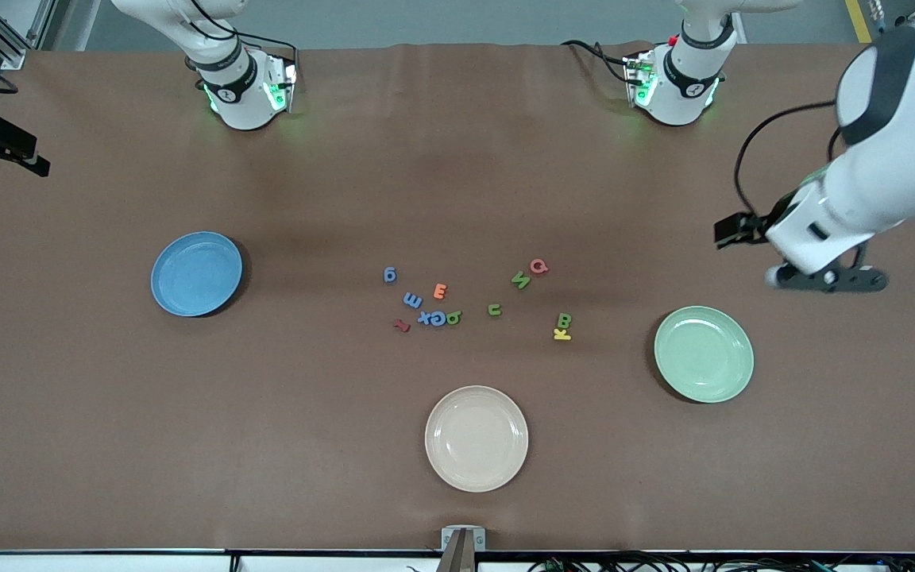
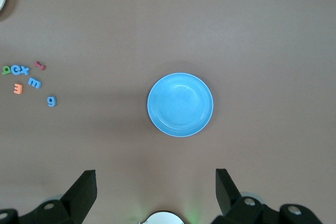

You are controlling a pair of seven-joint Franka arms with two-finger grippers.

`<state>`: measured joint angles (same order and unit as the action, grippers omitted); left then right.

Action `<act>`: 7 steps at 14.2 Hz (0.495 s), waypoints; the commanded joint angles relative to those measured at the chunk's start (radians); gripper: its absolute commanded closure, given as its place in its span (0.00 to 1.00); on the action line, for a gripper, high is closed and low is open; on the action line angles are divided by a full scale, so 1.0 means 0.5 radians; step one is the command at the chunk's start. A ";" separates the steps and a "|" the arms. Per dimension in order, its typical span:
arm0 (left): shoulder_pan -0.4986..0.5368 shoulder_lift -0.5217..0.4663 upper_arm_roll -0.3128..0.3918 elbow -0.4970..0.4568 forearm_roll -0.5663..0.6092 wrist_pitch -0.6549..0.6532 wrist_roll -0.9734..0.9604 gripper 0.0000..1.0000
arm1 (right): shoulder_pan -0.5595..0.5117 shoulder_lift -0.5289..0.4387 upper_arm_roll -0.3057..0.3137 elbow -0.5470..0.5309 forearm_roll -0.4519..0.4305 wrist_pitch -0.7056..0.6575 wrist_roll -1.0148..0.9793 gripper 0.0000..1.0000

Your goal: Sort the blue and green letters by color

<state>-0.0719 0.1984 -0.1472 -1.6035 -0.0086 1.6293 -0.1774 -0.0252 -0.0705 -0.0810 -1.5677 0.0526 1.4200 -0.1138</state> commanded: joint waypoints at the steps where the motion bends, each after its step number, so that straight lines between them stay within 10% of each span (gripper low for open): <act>1: -0.098 0.176 -0.009 0.047 -0.032 0.104 -0.325 0.00 | -0.066 0.177 0.012 0.015 0.011 0.104 -0.030 0.00; 7: -0.500 0.517 -0.009 0.050 -0.026 0.401 -1.500 0.00 | -0.057 0.503 0.015 0.098 -0.184 0.240 -0.021 0.00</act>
<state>-0.2736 0.4032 -0.1563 -1.6032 -0.0127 1.7890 -0.7756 -0.0576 0.1569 -0.0814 -1.5632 0.0124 1.5450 -0.1225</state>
